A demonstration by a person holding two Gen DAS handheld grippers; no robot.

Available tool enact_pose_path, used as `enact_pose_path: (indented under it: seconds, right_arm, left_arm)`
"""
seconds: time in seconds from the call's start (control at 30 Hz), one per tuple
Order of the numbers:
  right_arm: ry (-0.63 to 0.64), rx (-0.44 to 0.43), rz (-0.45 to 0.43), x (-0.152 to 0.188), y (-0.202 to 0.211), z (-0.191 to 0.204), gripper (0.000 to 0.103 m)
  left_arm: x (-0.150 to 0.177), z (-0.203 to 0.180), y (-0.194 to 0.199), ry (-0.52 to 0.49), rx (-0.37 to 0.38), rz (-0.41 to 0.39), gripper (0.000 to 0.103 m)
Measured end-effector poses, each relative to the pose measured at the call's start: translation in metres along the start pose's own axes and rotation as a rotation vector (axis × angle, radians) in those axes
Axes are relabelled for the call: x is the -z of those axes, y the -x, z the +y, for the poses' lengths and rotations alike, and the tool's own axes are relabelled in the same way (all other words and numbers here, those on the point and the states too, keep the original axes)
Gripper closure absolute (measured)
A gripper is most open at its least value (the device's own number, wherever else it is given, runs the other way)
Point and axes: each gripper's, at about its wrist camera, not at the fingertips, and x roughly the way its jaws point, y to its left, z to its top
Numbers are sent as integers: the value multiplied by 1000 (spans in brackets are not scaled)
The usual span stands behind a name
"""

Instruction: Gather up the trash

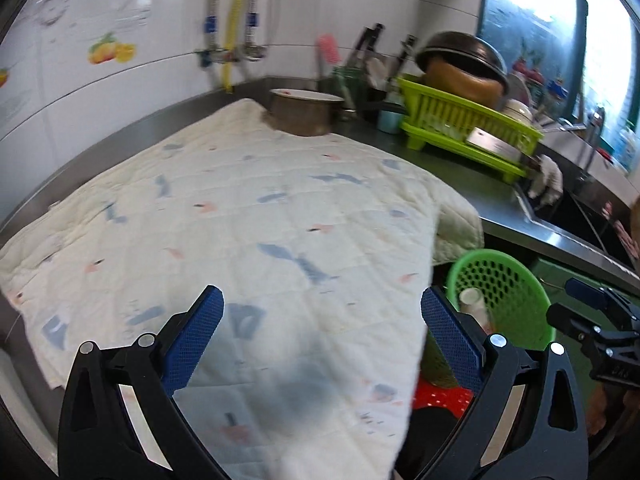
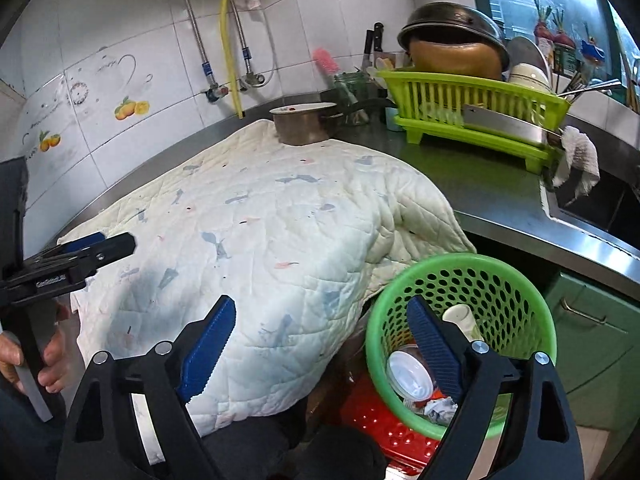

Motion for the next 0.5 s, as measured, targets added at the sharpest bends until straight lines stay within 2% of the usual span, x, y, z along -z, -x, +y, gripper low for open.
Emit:
enact_pose_path:
  seconds: [0.2, 0.5]
  right_arm:
    - [8, 12, 9, -5, -10, 19, 17]
    - [-14, 12, 15, -1, -15, 37, 16]
  left_arm:
    - [9, 22, 14, 16, -79, -10, 5]
    - [20, 40, 31, 31, -131, -29, 5]
